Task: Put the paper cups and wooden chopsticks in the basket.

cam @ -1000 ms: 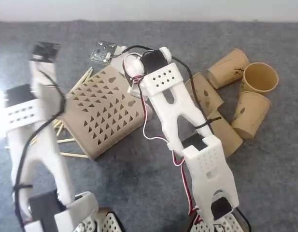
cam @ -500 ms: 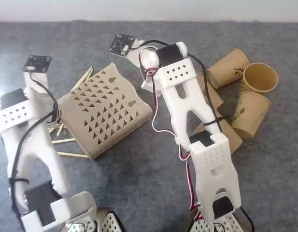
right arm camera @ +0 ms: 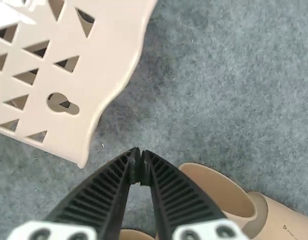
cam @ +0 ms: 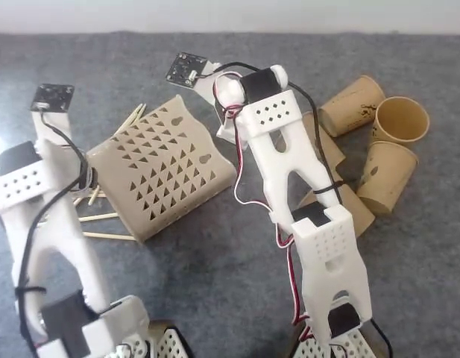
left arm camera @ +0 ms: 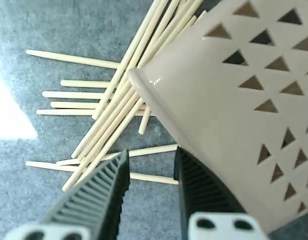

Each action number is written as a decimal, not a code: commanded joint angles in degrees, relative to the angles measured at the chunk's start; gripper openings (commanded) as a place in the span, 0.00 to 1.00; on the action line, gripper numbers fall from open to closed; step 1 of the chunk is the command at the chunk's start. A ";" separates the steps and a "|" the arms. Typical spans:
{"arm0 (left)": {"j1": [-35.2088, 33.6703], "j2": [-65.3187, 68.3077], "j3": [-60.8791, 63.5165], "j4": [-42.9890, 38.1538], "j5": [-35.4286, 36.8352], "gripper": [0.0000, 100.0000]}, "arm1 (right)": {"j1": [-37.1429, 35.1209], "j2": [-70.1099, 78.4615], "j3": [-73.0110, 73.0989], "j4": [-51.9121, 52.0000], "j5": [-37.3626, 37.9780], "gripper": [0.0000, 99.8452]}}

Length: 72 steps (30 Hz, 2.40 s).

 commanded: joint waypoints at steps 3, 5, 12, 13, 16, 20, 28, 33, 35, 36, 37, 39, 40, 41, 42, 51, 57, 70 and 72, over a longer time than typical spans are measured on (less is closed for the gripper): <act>1.41 -7.03 -0.31 -0.09 0.62 0.15 | -0.22 2.24 -2.90 0.04 0.62 0.01; 1.67 -5.89 2.68 -2.99 0.62 0.15 | -0.22 2.51 -2.99 0.04 0.62 0.01; 1.41 0.44 7.16 -10.55 0.62 0.15 | 0.13 2.51 -2.99 0.04 0.70 0.01; 1.41 1.23 6.99 -10.55 0.62 0.15 | 0.13 2.51 -2.99 0.04 0.70 0.01; 1.41 2.90 6.81 -10.55 0.62 0.15 | 0.13 2.51 -2.99 -0.04 0.70 0.01; 1.32 -0.44 6.02 -8.97 0.62 0.15 | -0.04 2.59 -2.99 -0.04 0.70 0.01; 2.64 -9.58 10.42 -9.85 0.35 0.15 | -0.22 2.59 -2.99 -0.04 0.70 0.01; 1.76 -8.62 18.33 -15.65 0.26 0.15 | 0.48 2.59 -2.99 0.66 0.70 0.01; 1.32 -9.76 19.82 -16.70 0.70 0.15 | 1.19 2.59 -2.99 0.40 0.70 0.01; 1.32 -10.81 20.18 -16.70 0.79 0.15 | 1.36 2.59 -2.99 0.04 0.70 0.01; 1.32 -12.22 20.35 -16.26 1.85 0.15 | 1.63 2.59 -2.99 -0.04 0.70 0.01; 1.23 -15.91 21.14 -16.26 5.63 0.15 | 2.24 2.42 -3.08 -0.04 0.70 0.01; 1.41 -18.11 21.67 -16.26 7.56 0.15 | 2.42 2.07 -3.43 0.31 0.70 0.01; 1.67 -20.75 22.55 -16.18 8.97 0.15 | 2.59 1.63 -4.04 0.57 0.70 0.01; 2.55 -23.56 23.43 -16.18 9.85 0.15 | 2.77 1.10 -4.66 0.66 0.70 0.01; 6.95 -43.34 27.65 -14.15 18.20 0.15 | 4.97 -2.15 -8.97 5.58 0.35 0.01; 9.67 -38.77 27.03 -15.65 18.90 0.15 | 5.85 -0.75 -4.22 5.58 0.26 0.01; 3.16 -11.43 19.21 -28.84 19.34 0.15 | 5.85 -0.22 -3.60 5.32 0.26 0.01; 3.25 -8.26 16.92 -28.84 20.22 0.15 | 5.85 0.13 -3.60 5.32 0.26 0.01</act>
